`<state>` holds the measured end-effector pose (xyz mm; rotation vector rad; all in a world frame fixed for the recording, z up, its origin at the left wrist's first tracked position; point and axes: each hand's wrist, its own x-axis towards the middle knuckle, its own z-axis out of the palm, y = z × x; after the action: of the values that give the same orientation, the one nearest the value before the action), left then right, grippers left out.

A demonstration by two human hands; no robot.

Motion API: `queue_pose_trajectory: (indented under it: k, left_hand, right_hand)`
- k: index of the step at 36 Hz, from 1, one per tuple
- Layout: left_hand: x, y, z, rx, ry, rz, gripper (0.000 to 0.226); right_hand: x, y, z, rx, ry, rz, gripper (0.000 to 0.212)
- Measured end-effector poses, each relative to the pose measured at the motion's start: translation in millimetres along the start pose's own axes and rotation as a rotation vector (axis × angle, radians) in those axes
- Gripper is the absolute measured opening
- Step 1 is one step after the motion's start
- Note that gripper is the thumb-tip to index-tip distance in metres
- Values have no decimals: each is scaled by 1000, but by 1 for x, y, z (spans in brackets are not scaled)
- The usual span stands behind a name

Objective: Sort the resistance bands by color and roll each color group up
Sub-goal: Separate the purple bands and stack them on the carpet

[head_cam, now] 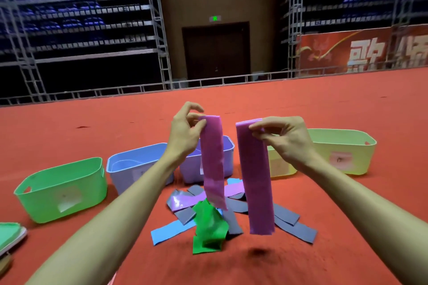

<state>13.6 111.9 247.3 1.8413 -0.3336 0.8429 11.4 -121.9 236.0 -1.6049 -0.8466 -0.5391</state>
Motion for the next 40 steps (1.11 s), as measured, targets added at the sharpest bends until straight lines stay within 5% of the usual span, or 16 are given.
queue_pose_trajectory:
  k: [21, 40]
  left_hand:
    - [-18, 42, 38, -387, -215, -165, 23]
    - [-20, 47, 42, -261, -229, -96, 27]
  right_hand:
    - [5, -11, 4, 51, 44, 77, 32]
    - [0, -11, -1, -137, 51, -5, 27]
